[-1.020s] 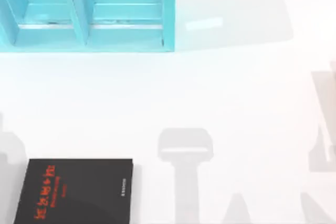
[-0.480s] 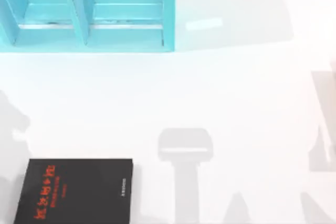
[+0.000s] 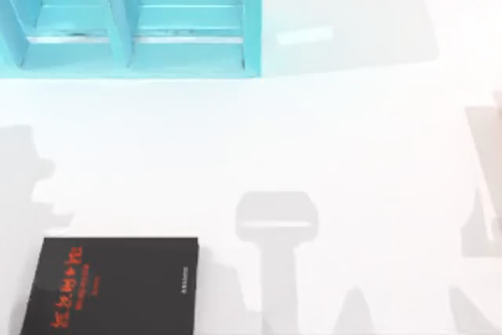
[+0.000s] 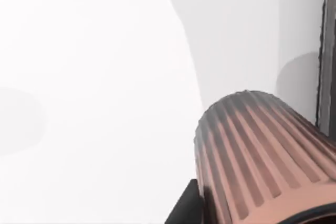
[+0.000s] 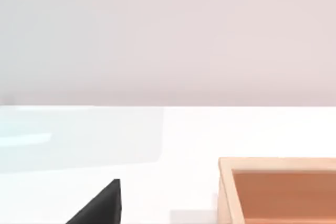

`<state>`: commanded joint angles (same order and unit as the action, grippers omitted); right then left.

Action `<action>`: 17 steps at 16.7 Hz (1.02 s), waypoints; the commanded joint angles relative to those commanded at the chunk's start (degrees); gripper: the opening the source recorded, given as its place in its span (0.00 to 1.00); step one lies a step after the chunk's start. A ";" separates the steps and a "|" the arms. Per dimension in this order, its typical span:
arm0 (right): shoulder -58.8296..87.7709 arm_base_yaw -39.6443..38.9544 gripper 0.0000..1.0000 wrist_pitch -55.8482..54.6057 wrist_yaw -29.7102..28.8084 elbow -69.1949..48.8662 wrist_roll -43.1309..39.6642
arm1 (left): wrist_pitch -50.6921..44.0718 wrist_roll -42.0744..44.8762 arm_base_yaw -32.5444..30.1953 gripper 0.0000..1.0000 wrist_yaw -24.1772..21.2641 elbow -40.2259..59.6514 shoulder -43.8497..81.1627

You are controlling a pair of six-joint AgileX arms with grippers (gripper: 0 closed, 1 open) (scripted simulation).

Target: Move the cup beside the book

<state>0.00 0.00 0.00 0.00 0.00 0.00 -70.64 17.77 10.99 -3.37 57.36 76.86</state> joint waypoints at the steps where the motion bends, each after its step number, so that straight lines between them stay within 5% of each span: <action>1: 0.00 0.00 1.00 0.00 0.00 0.00 0.00 | -0.08 -2.75 -0.62 0.00 -0.05 -0.09 -0.72; 11: 0.00 0.00 1.00 0.00 0.00 0.00 0.00 | 0.86 -7.57 -1.56 0.00 -0.13 -0.95 -1.57; 17: 0.00 0.00 1.00 0.00 0.00 0.00 0.00 | 13.43 -7.97 -2.16 0.00 -0.11 -10.40 0.84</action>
<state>0.00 0.00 0.00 0.00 0.00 0.00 -57.21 9.80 8.83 -3.47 46.96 77.70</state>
